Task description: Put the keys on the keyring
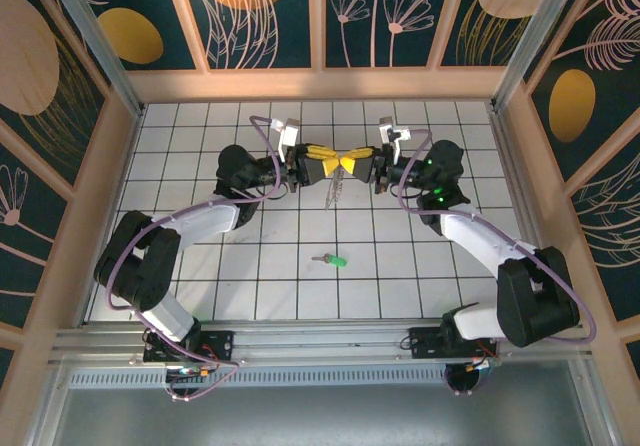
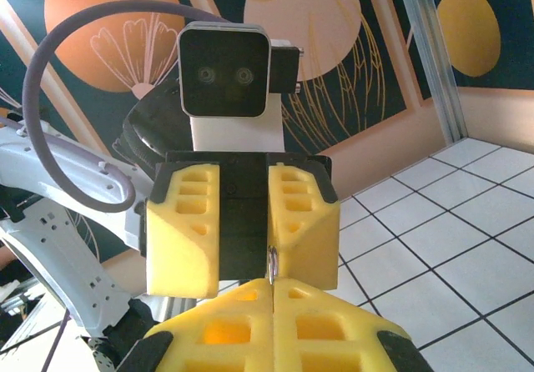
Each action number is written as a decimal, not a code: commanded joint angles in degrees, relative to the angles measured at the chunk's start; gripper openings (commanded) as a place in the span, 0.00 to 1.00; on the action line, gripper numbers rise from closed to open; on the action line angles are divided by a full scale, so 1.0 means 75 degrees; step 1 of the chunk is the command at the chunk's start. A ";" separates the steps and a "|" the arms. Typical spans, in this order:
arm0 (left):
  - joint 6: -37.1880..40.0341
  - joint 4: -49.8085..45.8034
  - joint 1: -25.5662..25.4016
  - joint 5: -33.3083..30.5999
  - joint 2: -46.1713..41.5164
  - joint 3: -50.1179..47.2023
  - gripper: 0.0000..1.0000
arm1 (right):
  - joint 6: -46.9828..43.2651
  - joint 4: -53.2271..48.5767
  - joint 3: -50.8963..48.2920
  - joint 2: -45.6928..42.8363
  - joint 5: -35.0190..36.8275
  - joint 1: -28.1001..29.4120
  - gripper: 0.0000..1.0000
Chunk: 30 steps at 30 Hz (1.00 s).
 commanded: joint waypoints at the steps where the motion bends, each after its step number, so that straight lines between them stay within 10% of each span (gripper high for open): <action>1: -0.0020 0.0392 -0.0053 0.0178 0.0050 0.0150 0.19 | -0.0138 0.0251 0.0278 0.0012 -0.0026 0.0059 0.00; 12: 0.0183 0.0257 -0.0064 0.0209 -0.0035 0.0091 0.00 | -0.0199 0.0130 0.0260 -0.0011 0.0050 0.0000 0.00; 17: 0.1011 -0.0684 -0.0064 0.0173 -0.0327 0.0137 0.00 | -0.0342 -0.0234 0.0109 -0.0379 0.0252 -0.0325 0.37; 30: 0.3445 -0.2743 -0.0063 -0.0005 -0.1212 0.0339 0.00 | -0.0769 -0.1725 -0.1421 -0.1691 0.2014 -0.1162 0.44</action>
